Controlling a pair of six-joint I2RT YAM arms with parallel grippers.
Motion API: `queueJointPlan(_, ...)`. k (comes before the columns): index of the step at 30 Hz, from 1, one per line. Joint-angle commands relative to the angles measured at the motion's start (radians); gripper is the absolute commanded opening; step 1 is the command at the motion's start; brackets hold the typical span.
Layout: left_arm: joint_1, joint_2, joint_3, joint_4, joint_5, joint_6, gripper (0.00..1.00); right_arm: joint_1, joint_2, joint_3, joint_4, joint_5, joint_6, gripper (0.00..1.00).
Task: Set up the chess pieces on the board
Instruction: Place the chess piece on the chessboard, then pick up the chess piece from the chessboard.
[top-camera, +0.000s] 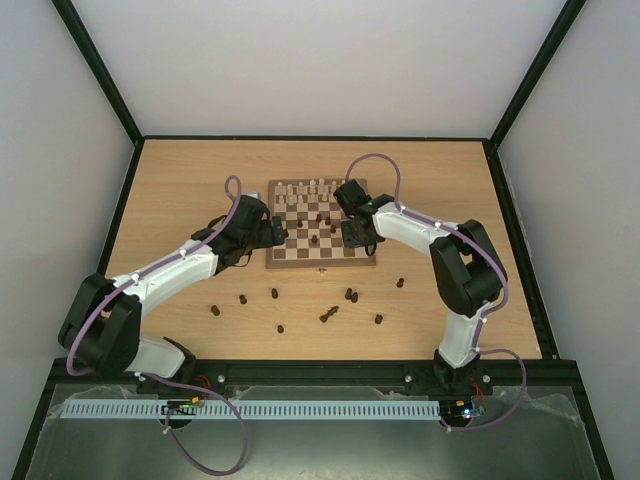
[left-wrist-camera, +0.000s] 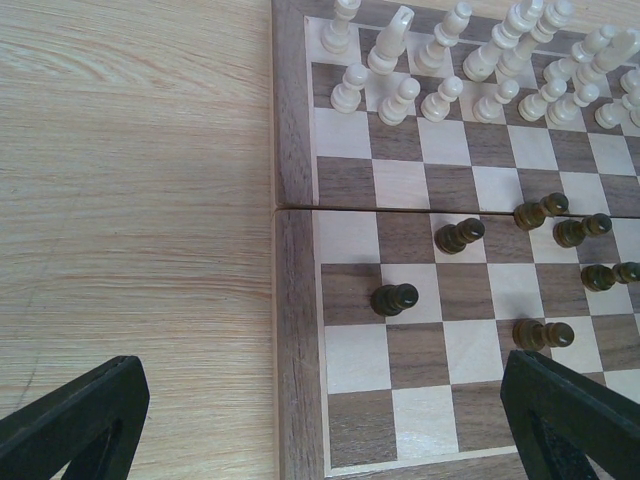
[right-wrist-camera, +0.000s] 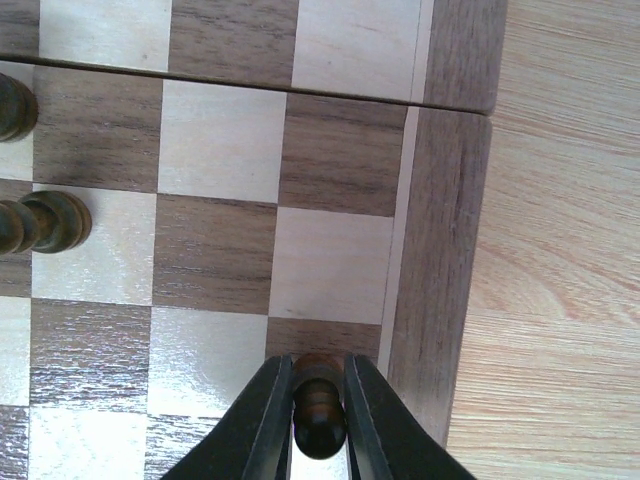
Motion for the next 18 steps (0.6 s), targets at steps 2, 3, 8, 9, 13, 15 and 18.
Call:
queueJointPlan(2,-0.005,0.003,0.025,-0.007,0.001,0.006,1.00,-0.007,-0.051,-0.014,-0.065,0.011,0.012,0.18)
queueJointPlan(3,-0.005,0.002,0.026,-0.007,0.000,0.006,1.00,-0.007,-0.057,-0.015,-0.058,0.001,0.010,0.21)
queueJointPlan(8,-0.005,0.002,0.025,-0.007,-0.001,0.006,1.00,-0.007,-0.092,0.019,-0.047,-0.033,0.004,0.36)
queueJointPlan(9,-0.004,0.002,0.025,-0.007,-0.002,0.004,1.00,-0.007,-0.098,0.032,-0.046,-0.036,0.004,0.37)
queueJointPlan(13,-0.005,0.003,0.026,-0.008,-0.005,0.003,0.99,-0.007,-0.096,0.084,-0.039,-0.072,-0.003,0.39)
queueJointPlan(15,-0.005,0.004,0.026,-0.008,-0.007,0.003,0.99,-0.006,-0.063,0.123,-0.048,-0.100,-0.009,0.39)
queueJointPlan(18,-0.005,0.003,0.027,-0.010,-0.013,0.005,0.99,-0.003,-0.011,0.168,-0.052,-0.138,-0.011,0.38)
